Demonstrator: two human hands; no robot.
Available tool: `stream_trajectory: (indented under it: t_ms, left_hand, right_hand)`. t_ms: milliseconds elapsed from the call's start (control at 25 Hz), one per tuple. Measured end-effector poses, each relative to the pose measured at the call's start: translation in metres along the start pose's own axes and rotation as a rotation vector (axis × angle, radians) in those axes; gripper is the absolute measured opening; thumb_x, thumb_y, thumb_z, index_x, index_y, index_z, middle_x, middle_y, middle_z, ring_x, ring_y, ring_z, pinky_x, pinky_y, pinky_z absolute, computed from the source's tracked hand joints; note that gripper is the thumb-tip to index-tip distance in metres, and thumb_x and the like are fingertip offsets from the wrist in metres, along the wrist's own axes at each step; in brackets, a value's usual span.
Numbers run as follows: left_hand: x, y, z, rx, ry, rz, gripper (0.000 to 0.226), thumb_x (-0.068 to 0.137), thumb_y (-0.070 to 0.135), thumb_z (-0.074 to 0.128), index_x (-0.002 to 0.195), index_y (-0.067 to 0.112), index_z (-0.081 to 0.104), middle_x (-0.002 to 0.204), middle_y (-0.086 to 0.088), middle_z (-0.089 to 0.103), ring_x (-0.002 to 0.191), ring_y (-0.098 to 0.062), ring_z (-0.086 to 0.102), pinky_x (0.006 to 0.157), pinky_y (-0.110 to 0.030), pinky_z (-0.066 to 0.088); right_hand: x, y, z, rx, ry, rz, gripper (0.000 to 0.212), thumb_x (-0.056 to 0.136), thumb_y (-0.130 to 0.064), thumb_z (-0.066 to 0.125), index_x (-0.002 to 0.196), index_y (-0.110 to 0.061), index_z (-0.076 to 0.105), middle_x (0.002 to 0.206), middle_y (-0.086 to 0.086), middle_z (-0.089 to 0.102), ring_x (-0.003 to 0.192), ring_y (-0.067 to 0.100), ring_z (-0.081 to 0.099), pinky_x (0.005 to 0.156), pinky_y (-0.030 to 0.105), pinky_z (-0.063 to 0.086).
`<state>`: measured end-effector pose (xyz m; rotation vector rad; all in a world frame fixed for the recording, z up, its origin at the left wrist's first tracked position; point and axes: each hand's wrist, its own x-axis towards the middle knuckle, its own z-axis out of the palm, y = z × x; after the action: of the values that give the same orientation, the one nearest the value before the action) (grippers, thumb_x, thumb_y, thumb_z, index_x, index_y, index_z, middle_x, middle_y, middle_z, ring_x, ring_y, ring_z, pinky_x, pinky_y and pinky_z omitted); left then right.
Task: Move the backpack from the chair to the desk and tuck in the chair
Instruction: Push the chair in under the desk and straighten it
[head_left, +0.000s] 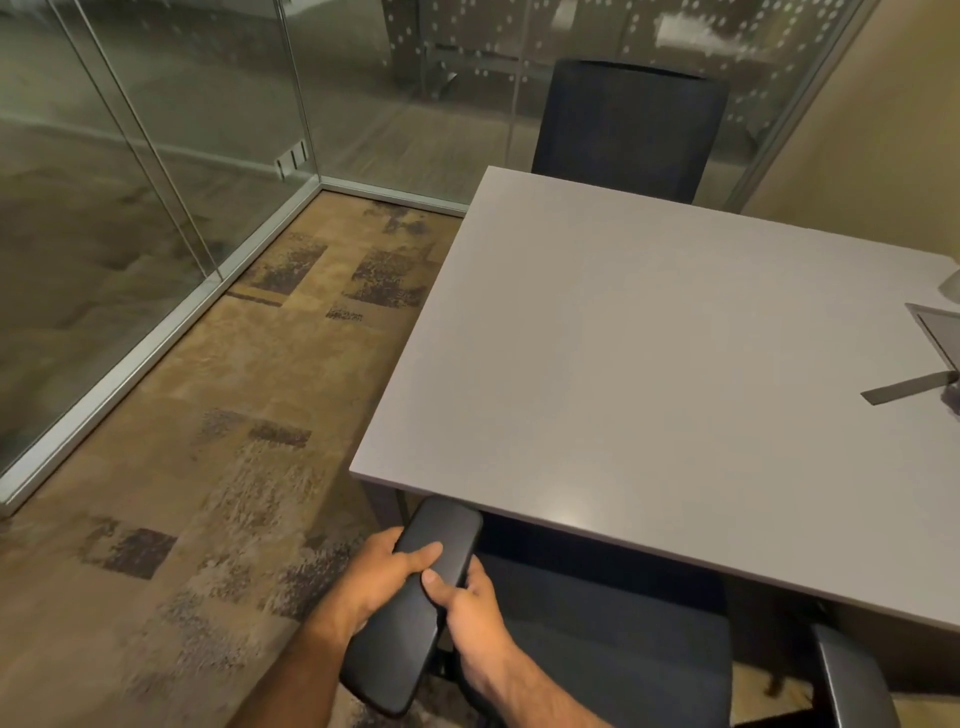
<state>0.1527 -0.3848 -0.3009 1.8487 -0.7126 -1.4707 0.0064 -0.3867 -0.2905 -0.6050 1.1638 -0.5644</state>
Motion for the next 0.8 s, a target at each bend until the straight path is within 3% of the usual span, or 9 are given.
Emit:
stream_trajectory:
  t_ms: [200,360,520,800]
  left_hand:
    - [0.004,-0.004,0.004,-0.028,0.015,-0.042,0.019,0.09,0.018,0.079,0.108,0.011,0.075,0.096,-0.008,0.082,0.087,-0.025,0.079,0.073,-0.036,0.061]
    - [0.01,-0.018,0.006,-0.039,0.004,-0.082,0.021,0.09,0.016,0.078,0.11,0.01,0.074,0.099,-0.01,0.082,0.091,-0.028,0.078,0.08,-0.042,0.064]
    - [0.021,-0.041,0.009,-0.018,0.019,-0.108,0.021,0.089,0.02,0.08,0.109,0.013,0.075,0.103,-0.01,0.081,0.096,-0.03,0.077,0.091,-0.052,0.061]
    - [0.04,-0.069,0.018,-0.03,0.033,-0.155,0.026,0.091,0.008,0.076,0.116,0.003,0.07,0.103,-0.015,0.078,0.094,-0.031,0.075,0.08,-0.04,0.061]
  right_hand:
    - [0.003,0.002,-0.002,-0.021,0.012,0.014,0.033,0.098,0.002,0.065,0.127,-0.011,0.061,0.113,0.016,0.078,0.101,0.031,0.076,0.09,0.05,0.063]
    - [0.012,0.015,-0.008,-0.016,0.006,0.042,0.035,0.096,0.006,0.066,0.128,-0.007,0.06,0.11,0.017,0.078,0.094,0.029,0.078,0.071,0.038,0.064]
    - [0.028,0.032,-0.015,-0.037,0.014,0.085,0.038,0.095,0.006,0.068,0.129,-0.008,0.058,0.111,0.016,0.078,0.093,0.027,0.078,0.069,0.034,0.063]
    - [0.049,0.052,-0.025,-0.081,-0.004,0.116,0.038,0.094,0.011,0.066,0.125,-0.008,0.054,0.117,0.018,0.073,0.102,0.028,0.073,0.069,0.028,0.061]
